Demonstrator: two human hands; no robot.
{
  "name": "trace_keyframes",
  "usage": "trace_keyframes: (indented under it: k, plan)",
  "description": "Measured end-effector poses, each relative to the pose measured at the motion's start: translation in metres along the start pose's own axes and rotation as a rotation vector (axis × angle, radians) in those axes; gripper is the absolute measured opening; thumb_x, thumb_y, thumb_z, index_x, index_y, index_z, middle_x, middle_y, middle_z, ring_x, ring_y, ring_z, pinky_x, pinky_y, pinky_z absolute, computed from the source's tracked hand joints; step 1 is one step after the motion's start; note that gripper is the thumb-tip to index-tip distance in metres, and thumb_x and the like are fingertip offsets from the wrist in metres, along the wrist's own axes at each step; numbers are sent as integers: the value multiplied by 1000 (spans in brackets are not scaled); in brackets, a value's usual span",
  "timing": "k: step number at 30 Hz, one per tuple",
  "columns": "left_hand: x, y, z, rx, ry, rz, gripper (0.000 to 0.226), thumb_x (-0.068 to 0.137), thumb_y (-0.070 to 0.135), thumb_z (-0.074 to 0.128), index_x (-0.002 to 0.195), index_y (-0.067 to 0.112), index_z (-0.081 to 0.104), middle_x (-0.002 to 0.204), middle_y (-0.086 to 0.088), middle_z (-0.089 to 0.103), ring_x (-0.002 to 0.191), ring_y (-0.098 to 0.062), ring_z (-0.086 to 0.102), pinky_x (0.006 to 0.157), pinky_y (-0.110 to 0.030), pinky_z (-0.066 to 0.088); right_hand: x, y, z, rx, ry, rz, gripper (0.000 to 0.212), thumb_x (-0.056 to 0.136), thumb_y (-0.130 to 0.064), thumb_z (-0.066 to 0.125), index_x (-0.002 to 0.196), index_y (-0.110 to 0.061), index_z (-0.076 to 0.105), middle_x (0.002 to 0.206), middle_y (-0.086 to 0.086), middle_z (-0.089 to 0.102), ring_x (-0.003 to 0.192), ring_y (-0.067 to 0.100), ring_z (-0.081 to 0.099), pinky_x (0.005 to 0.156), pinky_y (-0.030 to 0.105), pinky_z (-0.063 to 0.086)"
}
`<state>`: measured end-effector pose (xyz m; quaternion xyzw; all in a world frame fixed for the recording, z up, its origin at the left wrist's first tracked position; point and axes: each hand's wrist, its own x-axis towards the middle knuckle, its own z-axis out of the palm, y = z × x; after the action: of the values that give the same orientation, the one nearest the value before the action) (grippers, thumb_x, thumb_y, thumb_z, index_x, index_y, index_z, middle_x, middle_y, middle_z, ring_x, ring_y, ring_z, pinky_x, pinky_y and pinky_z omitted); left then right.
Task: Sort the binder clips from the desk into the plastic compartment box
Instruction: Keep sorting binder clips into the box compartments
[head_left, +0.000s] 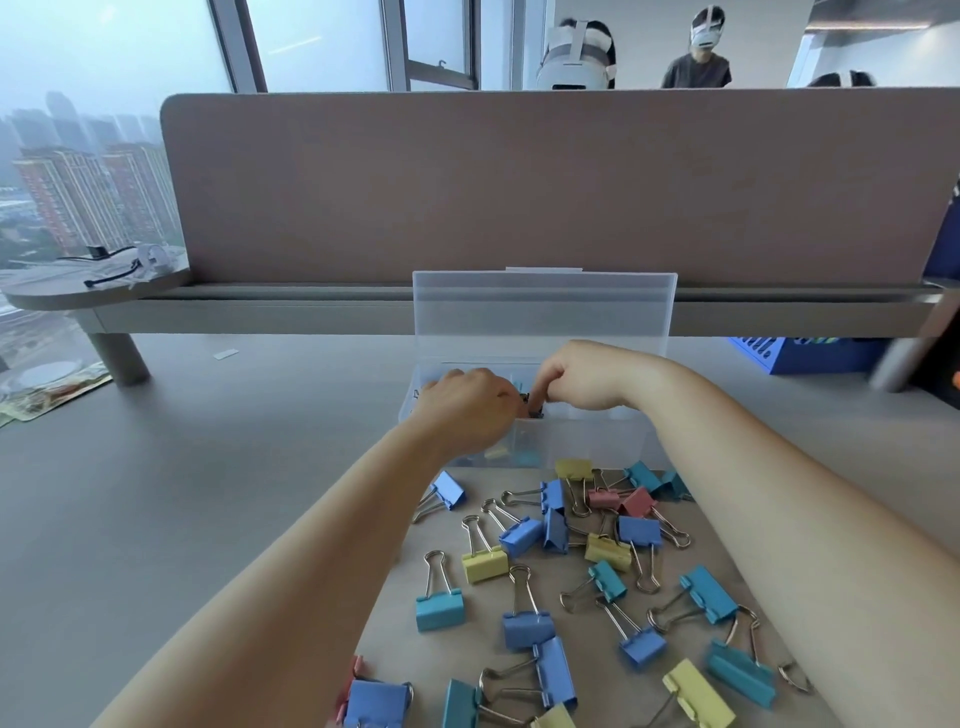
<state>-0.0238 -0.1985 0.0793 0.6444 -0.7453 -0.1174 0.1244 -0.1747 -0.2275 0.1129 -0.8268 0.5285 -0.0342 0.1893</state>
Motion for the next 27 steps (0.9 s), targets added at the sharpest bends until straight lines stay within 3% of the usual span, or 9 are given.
trace_keyframes:
  k: [5,9,12,15,18,21,24,27]
  plan:
    - [-7,4,-2,0,104,46,28,90,33,41,94,30,69,106,6,62,103,-25,49,82,-34,34,-30,15,-5,193,149,1,33,96,-9,43,103,-21,72,102,-6,64,78,-2,53,64,15,40]
    - [-9,7,0,74,54,16,31,90,34,37,69,21,55,92,0,55,96,-27,48,81,-37,35,-46,21,1,219,163,0,32,96,-8,43,104,-19,72,106,-7,62,94,6,55,81,22,42]
    - [-11,11,2,145,-13,-27,34,91,35,35,60,24,45,95,-2,49,96,-26,42,88,-40,35,-55,27,4,235,164,12,28,96,-10,46,100,-21,71,105,-9,60,93,7,55,82,24,41]
    - [-15,12,5,107,30,-26,29,90,33,39,65,27,51,106,-4,55,97,-25,43,88,-38,33,-68,35,10,271,219,-5,21,94,-12,53,100,-21,72,103,-9,64,94,6,57,78,19,42]
    - [-25,12,9,26,283,22,17,90,34,50,97,31,65,115,2,56,109,-23,47,90,-34,33,-84,42,19,369,317,-28,12,90,-13,62,94,-19,72,94,-8,67,88,9,61,74,18,48]
    - [-43,18,19,-92,385,135,14,88,28,57,100,29,65,109,5,56,104,-19,50,89,-35,41,-99,48,31,301,219,15,6,84,-16,70,89,-21,71,88,-9,67,84,9,62,73,19,48]
    - [-66,24,28,-171,210,239,6,87,26,63,91,30,65,95,14,56,90,-6,55,79,-26,48,-113,53,46,196,130,75,9,82,-21,74,90,-22,71,87,-10,66,83,8,61,71,19,46]
    - [-84,29,37,-250,4,264,3,84,25,67,86,28,67,85,18,60,70,8,52,63,-11,41,-124,52,56,150,138,74,14,82,-24,74,94,-25,68,83,-12,59,74,5,53,65,21,42]
